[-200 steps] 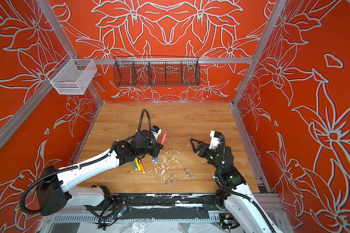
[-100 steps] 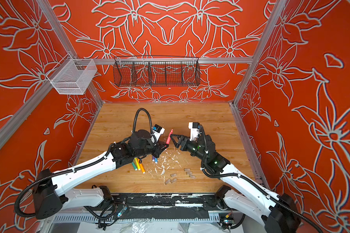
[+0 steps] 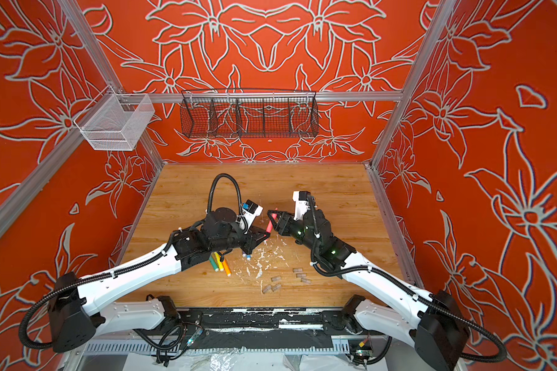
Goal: Insert the pens into the pen caps
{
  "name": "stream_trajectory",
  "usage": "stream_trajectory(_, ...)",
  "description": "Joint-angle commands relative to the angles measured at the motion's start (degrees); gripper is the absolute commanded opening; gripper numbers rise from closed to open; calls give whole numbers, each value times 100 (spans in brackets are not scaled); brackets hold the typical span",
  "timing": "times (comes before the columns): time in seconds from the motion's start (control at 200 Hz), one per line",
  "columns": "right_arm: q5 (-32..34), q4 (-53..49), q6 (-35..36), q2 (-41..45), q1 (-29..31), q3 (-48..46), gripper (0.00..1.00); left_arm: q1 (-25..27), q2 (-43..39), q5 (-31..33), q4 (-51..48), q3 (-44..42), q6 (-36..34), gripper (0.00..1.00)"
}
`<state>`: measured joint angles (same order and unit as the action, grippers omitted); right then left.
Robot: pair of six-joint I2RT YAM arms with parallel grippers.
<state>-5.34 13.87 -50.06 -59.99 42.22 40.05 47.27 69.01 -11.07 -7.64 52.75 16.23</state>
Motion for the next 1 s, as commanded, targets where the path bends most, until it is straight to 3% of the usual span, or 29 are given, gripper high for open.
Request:
stream_trajectory(0.0,271,-167,-7,-17,131,277,25,28,-134,-159,195,-60,-107,0)
stream_trajectory(0.145,438,-71,-122,-33,387,221,9,28,-181,-135,200,-83,-94,0)
stream_trajectory(0.28,653,37,-284,-5,678,125,1,28,-306,-91,369,-253,-86,33)
stream_trajectory(0.385,803,379,-447,40,915,-54,0,28,-386,-80,444,-340,-86,42)
stream_trajectory(0.48,930,595,-529,66,1092,-142,0,29,-430,-110,497,-392,-94,43)
stream_trajectory(0.591,1147,626,-553,97,1255,-171,0,28,-491,-150,639,-504,-118,40)
stream_trajectory(0.696,1299,747,-635,140,1350,-260,0,28,-552,-134,770,-617,-122,21)
stream_trajectory(0.851,1590,617,-657,274,1434,-251,0,28,-564,-70,764,-608,-67,0)
stream_trajectory(0.996,1967,-270,-636,528,1453,-52,28,28,-649,570,821,-768,87,0)
